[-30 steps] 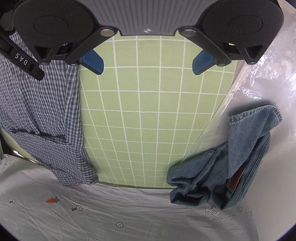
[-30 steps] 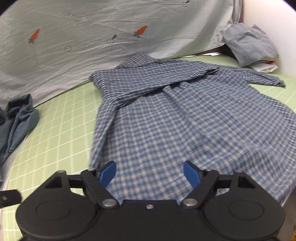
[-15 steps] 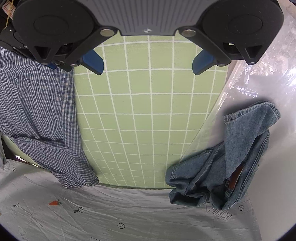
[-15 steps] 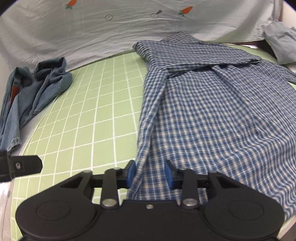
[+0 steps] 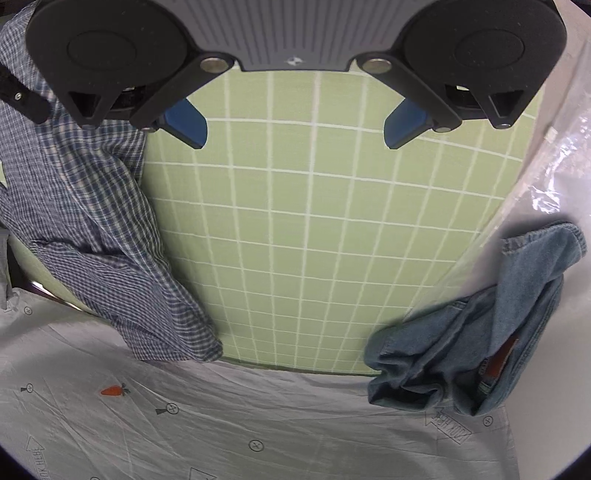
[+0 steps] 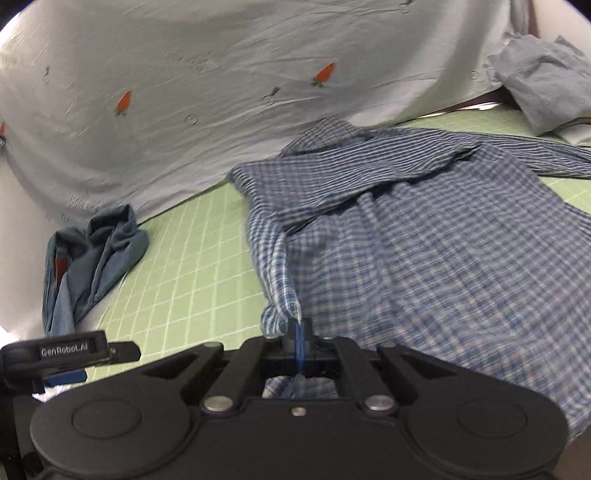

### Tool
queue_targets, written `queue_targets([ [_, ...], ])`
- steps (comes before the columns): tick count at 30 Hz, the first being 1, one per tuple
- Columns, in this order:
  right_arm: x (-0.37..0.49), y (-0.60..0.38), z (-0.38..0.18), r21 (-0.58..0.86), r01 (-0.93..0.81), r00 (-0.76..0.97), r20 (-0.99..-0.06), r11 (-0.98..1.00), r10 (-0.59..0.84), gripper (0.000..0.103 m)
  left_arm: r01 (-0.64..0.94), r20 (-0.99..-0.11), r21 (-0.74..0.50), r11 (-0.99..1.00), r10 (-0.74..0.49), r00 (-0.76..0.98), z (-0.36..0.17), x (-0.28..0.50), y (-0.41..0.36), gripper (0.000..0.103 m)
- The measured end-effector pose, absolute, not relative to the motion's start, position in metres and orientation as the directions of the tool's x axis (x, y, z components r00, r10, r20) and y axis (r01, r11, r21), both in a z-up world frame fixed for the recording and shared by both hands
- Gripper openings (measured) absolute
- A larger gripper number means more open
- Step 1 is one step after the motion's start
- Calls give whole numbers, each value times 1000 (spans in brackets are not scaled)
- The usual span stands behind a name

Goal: Fold clothes

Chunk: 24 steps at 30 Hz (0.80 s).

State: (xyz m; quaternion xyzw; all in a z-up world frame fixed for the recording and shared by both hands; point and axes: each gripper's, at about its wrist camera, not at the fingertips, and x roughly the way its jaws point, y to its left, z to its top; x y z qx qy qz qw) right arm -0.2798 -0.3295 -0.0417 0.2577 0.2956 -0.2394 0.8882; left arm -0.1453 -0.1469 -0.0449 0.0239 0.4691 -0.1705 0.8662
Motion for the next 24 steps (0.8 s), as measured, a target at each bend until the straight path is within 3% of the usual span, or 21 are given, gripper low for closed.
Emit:
queue_targets([
  [5, -318, -406, -53, 286, 676, 619, -720, 679, -313, 7, 366, -842, -120, 923, -290, 455, -59, -184, -199, 101],
  [8, -331, -423, -65, 294, 683, 596, -754, 669, -277, 35, 393, -861, -102, 914, -279, 425, -70, -206, -219, 101],
  [16, -333, -414, -86, 274, 574, 581, -800, 772, -148, 36, 376, -880, -57, 925, -224, 419, -83, -223, -242, 101],
  [24, -317, -436, -74, 231, 517, 601, -784, 824, -157, 37, 341, -872, -34, 939, -195, 450, -79, -214, -260, 101],
])
